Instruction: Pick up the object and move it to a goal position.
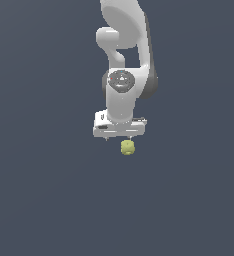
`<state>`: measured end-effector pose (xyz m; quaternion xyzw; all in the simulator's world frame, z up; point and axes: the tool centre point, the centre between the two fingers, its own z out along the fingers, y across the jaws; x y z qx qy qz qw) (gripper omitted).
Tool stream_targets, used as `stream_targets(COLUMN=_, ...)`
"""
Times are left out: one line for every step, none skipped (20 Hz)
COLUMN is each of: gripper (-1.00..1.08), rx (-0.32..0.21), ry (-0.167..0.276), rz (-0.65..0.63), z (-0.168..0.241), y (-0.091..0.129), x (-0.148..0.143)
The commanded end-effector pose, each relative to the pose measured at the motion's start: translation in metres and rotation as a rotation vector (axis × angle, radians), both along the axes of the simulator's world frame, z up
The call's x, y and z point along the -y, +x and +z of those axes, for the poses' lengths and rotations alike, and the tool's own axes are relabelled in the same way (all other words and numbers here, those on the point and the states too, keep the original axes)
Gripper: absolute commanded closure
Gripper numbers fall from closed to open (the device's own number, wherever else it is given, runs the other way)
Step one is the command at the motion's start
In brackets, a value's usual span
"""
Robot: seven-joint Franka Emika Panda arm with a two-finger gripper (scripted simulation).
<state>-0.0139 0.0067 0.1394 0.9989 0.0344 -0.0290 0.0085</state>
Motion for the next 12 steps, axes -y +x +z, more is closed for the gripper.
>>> stream_targets(gripper=-0.92, rx=0.001, ry=0.0, rz=0.0, z=-0.001, y=0.0, x=-0.001)
stream_targets(gripper=-0.92, rx=0.003, ry=0.001, rz=0.0, z=-0.002, y=0.0, x=-0.002)
stream_targets(gripper=-0.92, rx=0.004, ry=0.001, rz=0.0, z=-0.004, y=-0.001, x=-0.003)
stream_targets(gripper=-0.92, rx=0.006, ry=0.002, rz=0.001, z=-0.006, y=-0.001, x=-0.005)
stream_targets(gripper=-0.92, rx=0.009, ry=0.003, rz=0.002, z=-0.008, y=-0.002, x=-0.007)
stream_targets(gripper=-0.92, rx=0.012, ry=0.003, rz=0.003, z=-0.01, y=-0.002, x=-0.009)
stream_targets(gripper=-0.92, rx=0.015, ry=0.004, rz=0.003, z=-0.013, y=-0.003, x=-0.012)
stream_targets(gripper=-0.92, rx=0.018, ry=0.005, rz=0.004, z=-0.016, y=-0.004, x=-0.015)
stream_targets(gripper=-0.92, rx=0.022, ry=0.007, rz=0.005, z=-0.019, y=-0.005, x=-0.018)
stream_targets(gripper=-0.92, rx=0.026, ry=0.008, rz=0.005, z=-0.023, y=-0.006, x=-0.021)
stream_targets(gripper=-0.92, rx=0.031, ry=0.009, rz=0.006, z=-0.027, y=-0.007, x=-0.025)
stream_targets(gripper=-0.92, rx=0.035, ry=0.011, rz=0.007, z=-0.031, y=-0.008, x=-0.029)
